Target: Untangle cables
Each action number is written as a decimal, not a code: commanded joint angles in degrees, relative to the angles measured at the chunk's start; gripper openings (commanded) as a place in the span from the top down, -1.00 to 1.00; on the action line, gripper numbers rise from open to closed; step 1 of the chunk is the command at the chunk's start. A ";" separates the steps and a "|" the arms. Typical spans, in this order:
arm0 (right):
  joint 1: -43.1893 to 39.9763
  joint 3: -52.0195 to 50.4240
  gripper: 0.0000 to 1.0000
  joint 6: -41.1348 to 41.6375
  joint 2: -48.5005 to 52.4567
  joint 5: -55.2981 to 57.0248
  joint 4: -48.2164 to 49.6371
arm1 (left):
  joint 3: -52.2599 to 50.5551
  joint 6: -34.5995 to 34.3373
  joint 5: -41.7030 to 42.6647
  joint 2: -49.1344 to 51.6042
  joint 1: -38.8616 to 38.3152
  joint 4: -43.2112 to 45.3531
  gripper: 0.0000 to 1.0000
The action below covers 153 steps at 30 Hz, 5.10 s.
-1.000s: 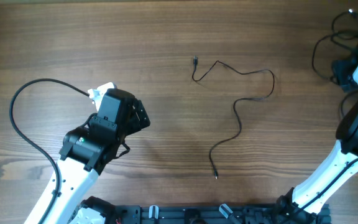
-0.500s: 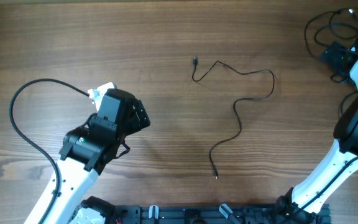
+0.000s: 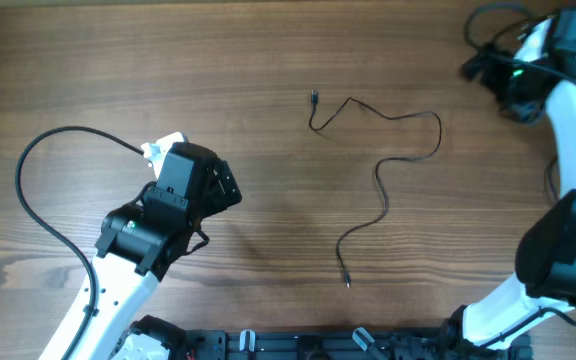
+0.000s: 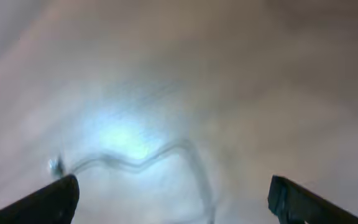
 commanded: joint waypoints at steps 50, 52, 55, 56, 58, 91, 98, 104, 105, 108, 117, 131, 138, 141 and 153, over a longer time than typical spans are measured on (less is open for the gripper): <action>29.75 -24.26 0.92 17.22 -5.53 9.11 46.66 | -0.04 0.44 -0.72 -0.09 0.20 0.13 -1.00; 29.83 -24.26 0.91 17.03 -4.61 4.70 50.03 | -0.04 0.46 -0.72 -0.09 0.20 0.13 -1.00; 30.23 -24.26 0.91 16.76 -4.50 4.20 54.69 | -0.04 0.44 -0.72 -0.09 0.20 0.13 -1.00; 30.27 -24.26 0.91 16.79 -4.50 4.74 55.58 | -0.04 0.44 -0.72 -0.09 0.20 0.13 -1.00; 30.27 -24.26 0.91 16.79 -4.50 7.93 55.36 | -0.04 0.44 -0.72 -0.09 0.20 0.13 -1.00; 30.27 -24.37 -0.99 26.16 4.63 22.47 44.48 | -0.04 0.46 -0.72 -0.09 0.20 0.13 -1.00; 30.27 -24.35 -0.52 25.97 11.13 17.40 51.34 | -0.04 0.44 -0.72 -0.09 0.20 0.13 -1.00; 29.62 -23.54 0.91 15.06 8.20 17.22 54.71 | -0.04 0.44 -0.72 -0.09 0.20 0.13 -1.00; 29.22 -23.02 0.92 10.38 6.99 17.22 54.71 | -0.04 0.46 -0.72 -0.09 0.20 0.13 -0.98; 27.12 -21.38 0.91 -2.62 2.19 17.27 55.23 | -0.04 0.44 -0.72 -0.09 0.20 0.13 -1.00; 17.35 -19.50 0.92 -35.95 -2.34 7.37 56.46 | -0.04 0.44 -0.72 -0.09 0.20 0.13 -1.00; 7.58 -19.54 0.91 -72.76 12.11 9.38 56.57 | -0.04 0.44 -0.72 -0.09 0.20 0.13 -1.00; 6.62 -19.52 -0.40 -65.57 8.44 10.45 59.10 | -0.04 0.44 -0.72 -0.09 0.20 0.13 -1.00; 7.67 -19.52 -0.99 -63.39 2.45 10.43 58.69 | -0.04 0.44 -0.72 -0.09 0.20 0.13 -1.00; 3.91 -19.54 -1.00 -35.28 -4.52 9.11 47.39 | -0.04 0.44 -0.74 -0.09 0.20 0.13 -1.00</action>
